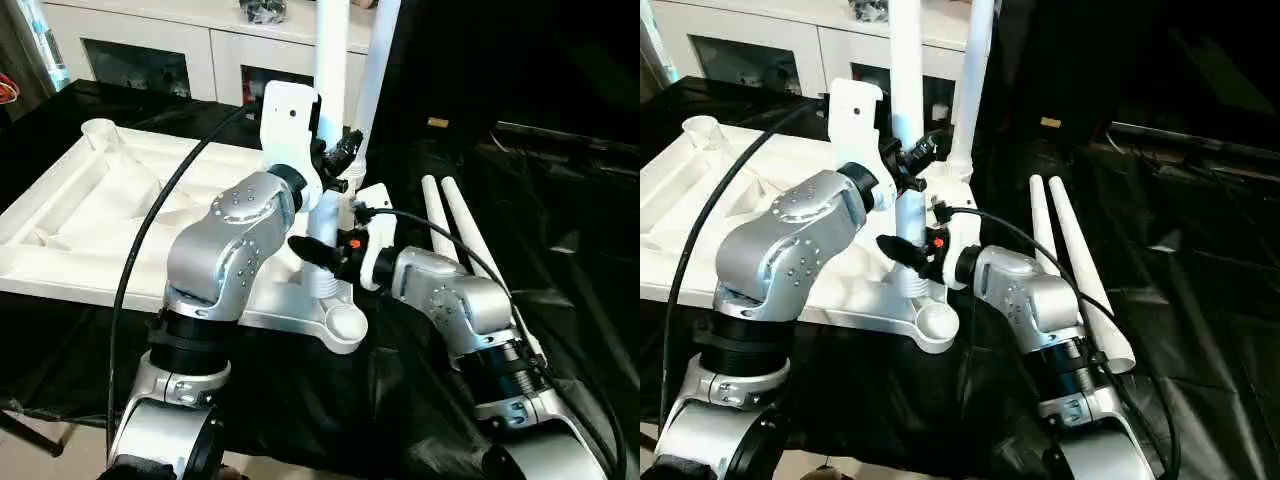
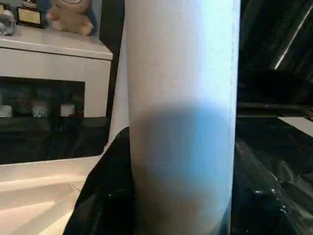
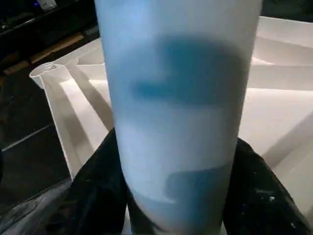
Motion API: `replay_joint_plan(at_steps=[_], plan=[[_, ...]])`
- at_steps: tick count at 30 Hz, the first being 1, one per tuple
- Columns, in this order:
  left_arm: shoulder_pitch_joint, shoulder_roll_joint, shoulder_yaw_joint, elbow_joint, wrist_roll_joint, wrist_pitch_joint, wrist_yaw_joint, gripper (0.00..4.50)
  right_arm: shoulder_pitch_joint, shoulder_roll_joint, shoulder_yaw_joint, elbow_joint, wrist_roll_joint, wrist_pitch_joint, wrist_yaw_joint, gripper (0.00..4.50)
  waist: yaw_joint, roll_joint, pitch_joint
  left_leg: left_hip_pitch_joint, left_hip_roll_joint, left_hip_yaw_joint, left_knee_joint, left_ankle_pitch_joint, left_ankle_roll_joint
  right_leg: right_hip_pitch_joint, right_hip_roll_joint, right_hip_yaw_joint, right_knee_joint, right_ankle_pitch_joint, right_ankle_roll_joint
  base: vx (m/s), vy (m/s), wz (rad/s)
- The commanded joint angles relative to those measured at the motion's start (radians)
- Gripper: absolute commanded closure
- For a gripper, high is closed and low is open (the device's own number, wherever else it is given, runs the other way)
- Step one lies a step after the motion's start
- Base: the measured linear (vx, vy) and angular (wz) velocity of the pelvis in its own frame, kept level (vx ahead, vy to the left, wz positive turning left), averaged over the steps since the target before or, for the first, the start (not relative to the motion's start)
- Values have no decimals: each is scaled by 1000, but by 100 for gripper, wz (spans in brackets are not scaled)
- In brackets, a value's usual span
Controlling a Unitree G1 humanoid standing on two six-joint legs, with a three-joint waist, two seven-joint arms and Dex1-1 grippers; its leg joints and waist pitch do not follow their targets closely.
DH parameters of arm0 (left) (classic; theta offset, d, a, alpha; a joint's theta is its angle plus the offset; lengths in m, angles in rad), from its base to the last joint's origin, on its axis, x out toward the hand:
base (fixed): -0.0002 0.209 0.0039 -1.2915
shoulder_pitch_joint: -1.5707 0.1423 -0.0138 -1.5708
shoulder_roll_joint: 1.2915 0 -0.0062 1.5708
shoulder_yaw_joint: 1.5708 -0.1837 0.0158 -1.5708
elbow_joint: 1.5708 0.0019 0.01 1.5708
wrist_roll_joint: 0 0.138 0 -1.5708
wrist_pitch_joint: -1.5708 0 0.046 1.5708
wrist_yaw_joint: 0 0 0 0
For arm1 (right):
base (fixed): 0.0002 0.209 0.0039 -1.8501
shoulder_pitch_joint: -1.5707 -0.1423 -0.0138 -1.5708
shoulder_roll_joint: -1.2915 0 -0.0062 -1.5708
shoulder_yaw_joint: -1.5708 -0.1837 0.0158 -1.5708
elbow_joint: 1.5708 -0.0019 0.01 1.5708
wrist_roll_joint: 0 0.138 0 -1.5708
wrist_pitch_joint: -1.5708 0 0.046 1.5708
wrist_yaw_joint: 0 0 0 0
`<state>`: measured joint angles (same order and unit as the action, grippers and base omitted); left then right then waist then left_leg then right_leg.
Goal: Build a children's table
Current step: Pick table leg
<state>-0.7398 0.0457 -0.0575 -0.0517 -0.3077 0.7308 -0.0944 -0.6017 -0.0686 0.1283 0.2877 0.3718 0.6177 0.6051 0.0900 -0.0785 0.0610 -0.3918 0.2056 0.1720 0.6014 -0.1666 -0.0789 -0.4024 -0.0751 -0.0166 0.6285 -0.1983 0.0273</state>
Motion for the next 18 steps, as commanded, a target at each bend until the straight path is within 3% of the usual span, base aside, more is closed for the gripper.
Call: replay_joint_plan(at_steps=[1, 3, 7, 11, 12, 13, 15, 18], plan=[[-17, -2, -4, -1, 2, -18, -13, 268, -16, -20, -23, 11, -11, -15, 2, 249, 1, 8, -75, 24, 11, 4, -69, -117, -48, 47, -38, 18, -60, -19, -170, 0, 0, 0], [-15, -2, 2, -1, -5, -21, -22, 198, -13, -25, -23, 4, -4, -18, 19, 254, 1, 8, -75, 23, 11, 4, -69, -111, -48, 48, -38, 18, -59, -9, -173, 0, 0, 0], [-7, -4, 43, 6, -49, -26, -54, 186, 14, -58, -31, -52, 54, -14, 125, 257, 3, 9, -76, 23, 10, 4, -68, -111, -37, 51, -37, 18, -58, 13, -183, 0, 0, 0], [20, 17, 111, 14, -210, 5, -244, 150, 65, -137, -47, -150, 164, 12, 329, 260, 11, 5, -76, 23, 8, 7, -64, -94, -10, 54, -35, 18, -56, 51, -212, 0, 0, 0], [20, 17, 111, 14, -210, 5, -244, 147, 65, -137, -47, -150, 164, 12, 329, 260, 11, 8, -76, 24, 9, 7, -65, -102, -5, 52, -35, 17, -56, 37, -217, 0, 0, 0], [37, 22, 155, 16, -315, 51, -336, 145, 87, -179, -43, -184, 198, 12, 428, 260, 12, 5, -74, 22, 9, 8, -65, -111, -6, 54, -37, 17, -57, 17, -220, 0, 0, 0], [47, 24, 184, 14, -390, 84, -403, 145, 103, -216, -32, -208, 213, 8, 498, 260, 14, 7, -74, 23, 9, 8, -65, -123, -4, 53, -37, 18, -58, 0, -230, 0, 0, 0], [58, 47, 179, 7, -432, 95, -483, 145, 114, -246, -27, -223, 233, 19, 554, 261, 14, 7, -72, 24, 11, 7, -68, -146, 0, 50, -37, 17, -63, -42, -232, 0, 0, 0]])
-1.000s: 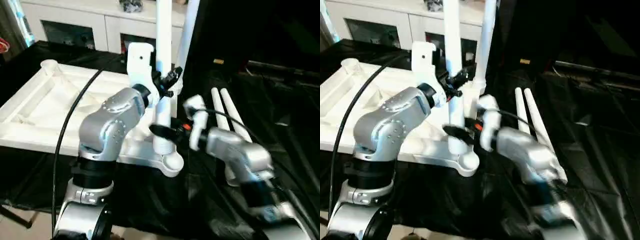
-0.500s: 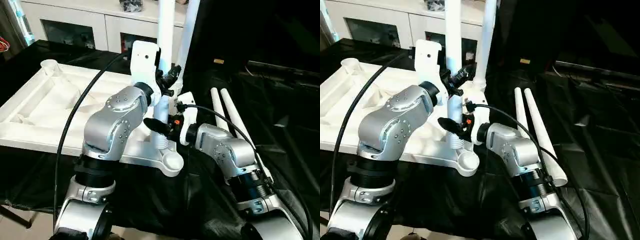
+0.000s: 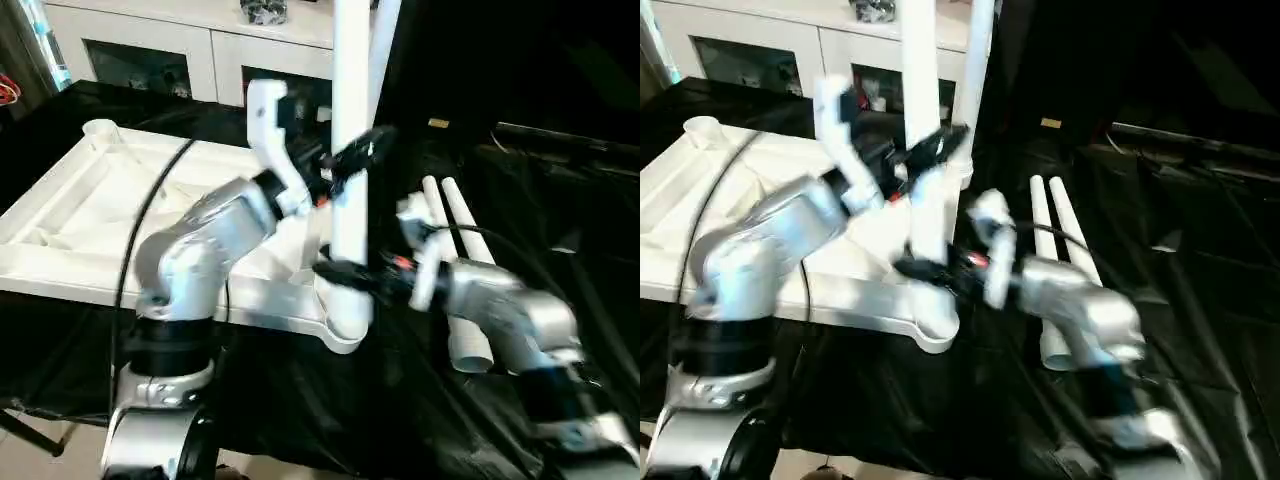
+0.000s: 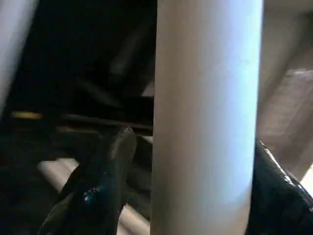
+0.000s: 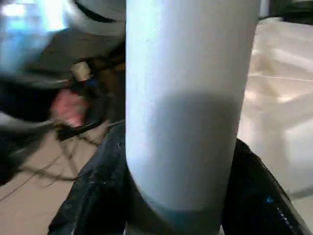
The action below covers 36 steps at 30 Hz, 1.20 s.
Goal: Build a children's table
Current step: Pick table leg
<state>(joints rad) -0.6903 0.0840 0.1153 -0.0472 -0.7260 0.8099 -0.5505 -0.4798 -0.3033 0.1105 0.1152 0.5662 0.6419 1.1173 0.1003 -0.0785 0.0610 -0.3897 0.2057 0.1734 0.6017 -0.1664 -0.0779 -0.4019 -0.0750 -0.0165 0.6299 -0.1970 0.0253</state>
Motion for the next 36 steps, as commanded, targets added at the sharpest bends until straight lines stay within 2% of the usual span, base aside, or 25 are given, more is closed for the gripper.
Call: replay_joint_plan(at_steps=[1, 3, 7, 9, 12, 16, 18, 19, 22, 23, 25, 27, 28, 32, 34, 36], plan=[[11, 13, 5, -1, -27, 24, -44, 145, -5, -19, -7, -55, 43, -3, 55, 261, 3, 7, -72, 22, 11, 5, -68, -155, -1, 49, -39, 17, -66, -59, -228, 0, 0, 0], [20, 34, -10, -23, -64, 41, -106, 145, 7, -45, 2, -73, 62, 8, 97, 261, 5, 14, -70, 25, 13, 3, -70, -174, -12, 47, -40, 17, -68, -100, -222, 0, 0, 0], [36, 55, -37, -66, -93, 49, -165, 173, 13, -59, 3, -80, 75, 19, 122, 261, 4, 16, -70, 27, 15, 2, -73, -190, -22, 45, -40, 17, -69, -113, -218, 0, 0, 0], [35, 52, -29, -65, -106, 51, -168, 202, 15, -64, 1, -81, 79, 20, 131, 261, 4, 15, -70, 26, 15, 2, -72, -190, -25, 45, -39, 17, -69, -108, -220, 0, 0, 0], [31, 48, -21, -56, -112, 51, -166, 221, 18, -67, -1, -83, 80, 23, 145, 261, 6, 14, -70, 25, 14, 2, -73, -195, -27, 46, -39, 17, -70, -117, -218, 0, 0, 0], [22, 41, -8, -38, -115, 40, -143, 258, 19, -73, 4, -82, 82, 23, 150, 261, 8, 11, -72, 25, 14, 3, -70, -170, -24, 47, -40, 18, -68, -95, -216, 0, 0, 0], [20, 40, -5, -37, -119, 39, -138, 261, 20, -75, 7, -82, 83, 21, 148, 261, 9, 12, -72, 25, 14, 3, -70, -165, -23, 47, -39, 17, -67, -90, -217, 0, 0, 0], [19, 37, 0, -37, -128, 39, -131, 263, 20, -75, 8, -82, 80, 18, 145, 261, 9, 7, -73, 25, 13, 4, -69, -163, -23, 48, -39, 17, -67, -87, -217, 0, 0, 0], [16, 35, 4, -33, -121, 35, -111, 268, 21, -76, 12, -83, 70, 10, 140, 261, 10, 9, -73, 24, 14, 3, -69, -159, -21, 48, -39, 17, -66, -84, -217, 0, 0, 0], [16, 37, 2, -34, -111, 29, -102, 268, 19, -75, 14, -80, 63, 7, 132, 261, 10, 6, -72, 24, 13, 4, -69, -158, -20, 48, -39, 17, -66, -85, -216, 0, 0, 0], [15, 43, -10, -39, -78, 18, -79, 268, 11, -71, 17, -65, 43, 5, 102, 191, 11, 7, -73, 25, 14, 4, -69, -153, -20, 47, -40, 18, -66, -91, -212, 0, 0, 0], [14, 51, -27, -46, -40, 1, -60, 268, 4, -66, 15, -56, 34, 9, 77, 188, 10, 6, -72, 24, 14, 4, -69, -157, -22, 47, -40, 18, -68, -100, -207, 0, 0, 0], [7, 57, -45, -54, 13, -10, -11, 269, -9, -57, 12, -40, 7, 9, 23, 164, 9, 4, -72, 25, 15, 2, -70, -158, -28, 46, -40, 17, -69, -116, -195, 0, 0, 0], [-21, 71, -82, -42, 168, -39, 165, 269, -39, -17, 15, 4, -90, -26, -141, 145, 7, 6, -73, 25, 14, 1, -70, -155, -44, 44, -41, 18, -70, -143, -165, 0, 0, 0], [-28, 67, -81, -38, 197, -38, 215, 269, -47, -7, 18, 15, -103, -16, -174, 145, 3, 7, -75, 25, 13, 1, -69, -141, -51, 45, -38, 17, -67, -122, -158, 0, 0, 0], [-35, 66, -86, -40, 229, -36, 261, 269, -60, 9, 17, 40, -122, -18, -218, 145, 2, 4, -75, 23, 12, 1, -69, -126, -49, 45, -38, 17, -65, -96, -163, 0, 0, 0]])
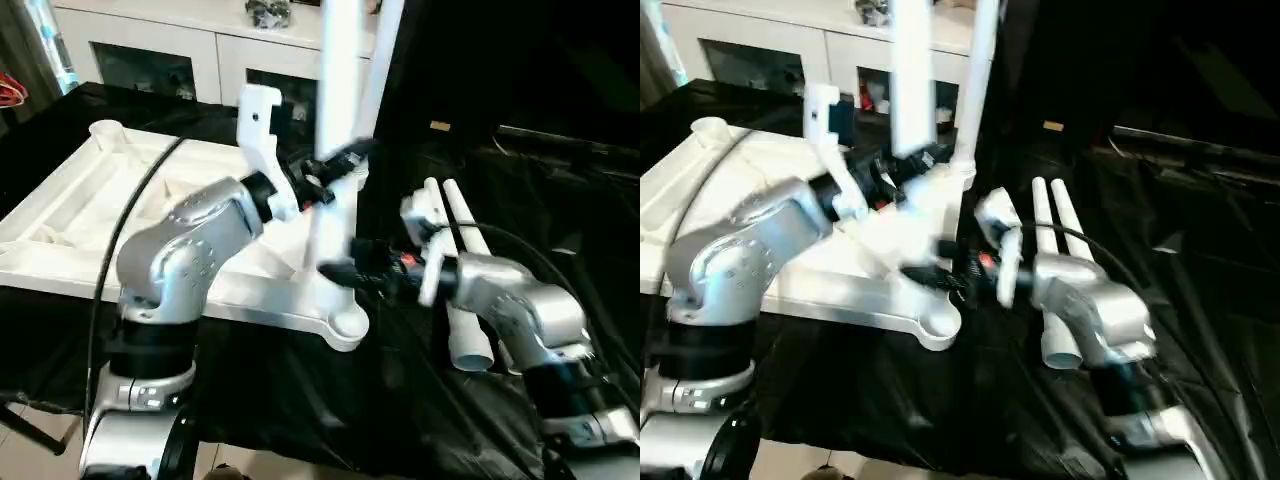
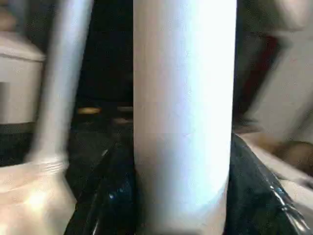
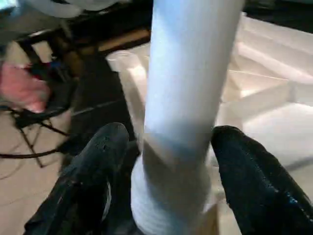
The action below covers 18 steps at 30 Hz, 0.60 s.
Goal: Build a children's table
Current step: Pick table leg
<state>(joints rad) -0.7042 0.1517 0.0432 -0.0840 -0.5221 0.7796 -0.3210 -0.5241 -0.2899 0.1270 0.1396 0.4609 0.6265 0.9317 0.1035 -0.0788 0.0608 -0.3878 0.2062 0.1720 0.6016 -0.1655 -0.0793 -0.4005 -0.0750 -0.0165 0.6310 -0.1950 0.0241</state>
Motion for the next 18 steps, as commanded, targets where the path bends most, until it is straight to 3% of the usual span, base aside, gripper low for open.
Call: replay_joint_plan(at_steps=[1, 6, 10, 14, 18], plan=[[-21, 0, -21, -9, 33, -3, 37, 269, -25, 6, -3, 34, -30, 0, -67, 145, -2, 4, -76, 21, 10, 3, -67, -113, -45, 44, -38, 16, -63, -80, -170, 0, 0, 0], [-19, -17, -55, -32, 50, -10, 38, 269, -58, 45, -16, 108, -68, -18, -156, 145, -1, 2, -78, 21, 9, 6, -65, -91, -35, 46, -36, 16, -58, -24, -188, 0, 0, 0], [-22, -24, -78, -27, 72, -21, 39, 269, -81, 70, -26, 142, -64, -11, -167, 145, -2, 1, -76, 21, 10, 7, -66, -110, -31, 45, -37, 16, -61, -43, -189, 0, 0, 0], [-17, -18, -98, -30, 80, -33, 5, 269, -99, 65, -12, 160, -63, -15, -133, 145, -1, 3, -74, 22, 11, 6, -68, -132, -36, 43, -39, 17, -65, -83, -180, 0, 0, 0], [-18, -13, -109, -42, 50, -32, -61, 269, -105, 44, 6, 153, -60, -58, -59, 145, 0, 0, -76, 20, 11, 7, -66, -117, -33, 45, -39, 17, -62, -62, -180, 0, 0, 0]])
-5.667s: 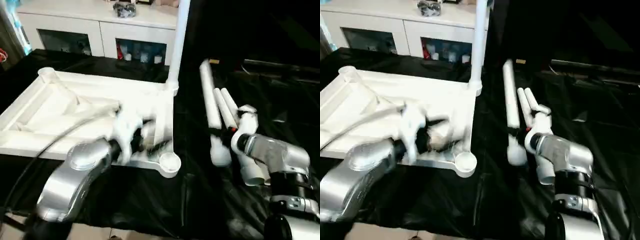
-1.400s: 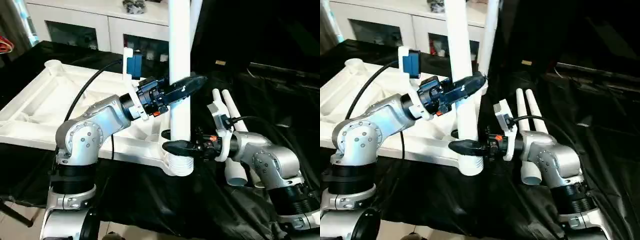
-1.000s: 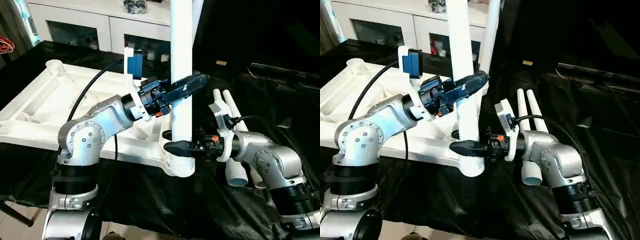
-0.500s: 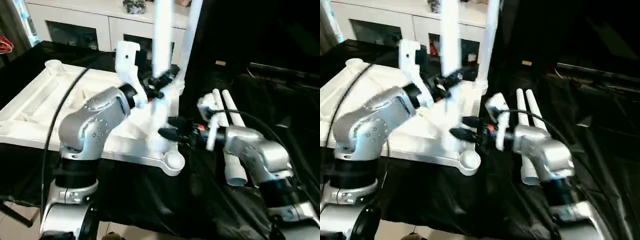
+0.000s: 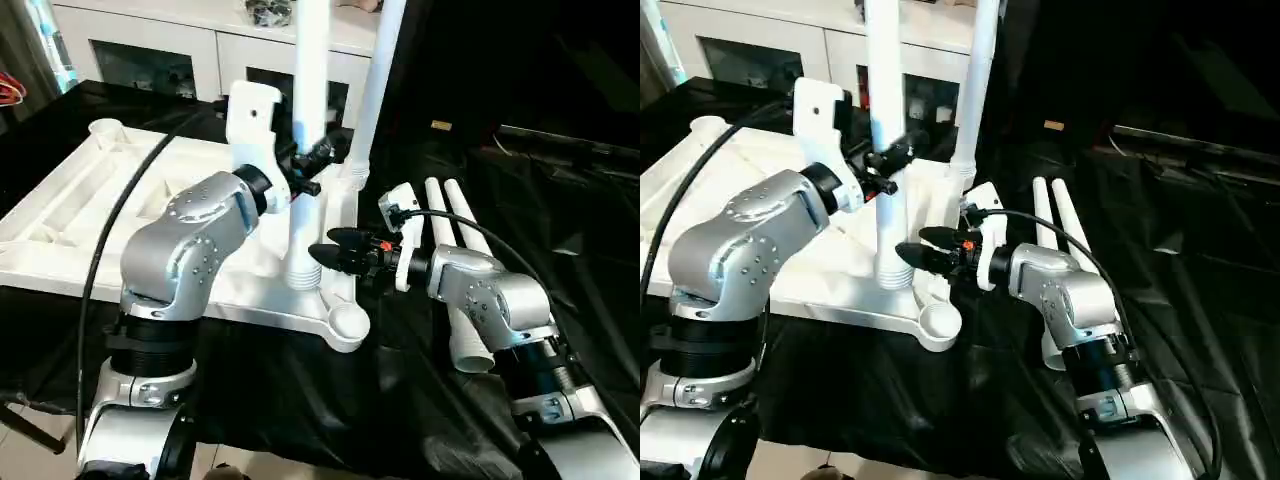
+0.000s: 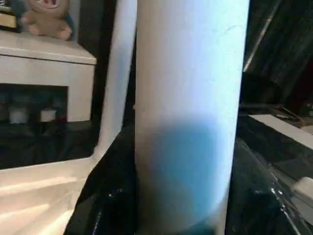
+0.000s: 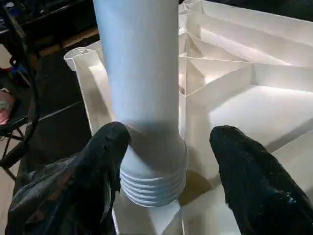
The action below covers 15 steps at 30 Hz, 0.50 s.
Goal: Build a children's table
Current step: Pick table leg
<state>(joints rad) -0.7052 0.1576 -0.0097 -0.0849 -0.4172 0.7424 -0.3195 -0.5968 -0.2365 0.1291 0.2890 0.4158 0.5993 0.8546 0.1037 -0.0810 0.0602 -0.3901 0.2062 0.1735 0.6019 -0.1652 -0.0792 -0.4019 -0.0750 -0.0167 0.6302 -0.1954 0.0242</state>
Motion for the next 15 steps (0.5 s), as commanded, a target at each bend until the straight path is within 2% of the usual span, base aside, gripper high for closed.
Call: replay_joint_plan(at_steps=[1, 4, 7, 15], plan=[[-17, -18, -56, -45, -62, 7, -77, 269, -32, -13, 5, 0, -11, -36, 34, 145, 1, 2, -75, 22, 11, 6, -66, -110, -29, 47, -39, 17, -60, -50, -185, 0, 0, 0], [-18, -11, -58, -45, -66, 7, -102, 269, -29, -33, 12, -14, -2, -37, 80, 145, 1, -2, -75, 21, 11, 7, -65, -109, -18, 47, -39, 17, -60, -48, -195, 0, 0, 0], [-17, 0, -58, -37, -65, 1, -127, 269, -23, -59, 18, -31, 14, -27, 137, 145, 2, 0, -74, 22, 12, 8, -65, -113, -15, 46, -39, 17, -60, -52, -201, 0, 0, 0], [-10, 12, -65, -56, -89, 11, -191, 269, -31, -68, 19, 2, 15, -4, 175, 145, 1, -4, -73, 23, 13, 6, -67, -132, -19, 45, -41, 17, -64, -102, -195, 0, 0, 0]])
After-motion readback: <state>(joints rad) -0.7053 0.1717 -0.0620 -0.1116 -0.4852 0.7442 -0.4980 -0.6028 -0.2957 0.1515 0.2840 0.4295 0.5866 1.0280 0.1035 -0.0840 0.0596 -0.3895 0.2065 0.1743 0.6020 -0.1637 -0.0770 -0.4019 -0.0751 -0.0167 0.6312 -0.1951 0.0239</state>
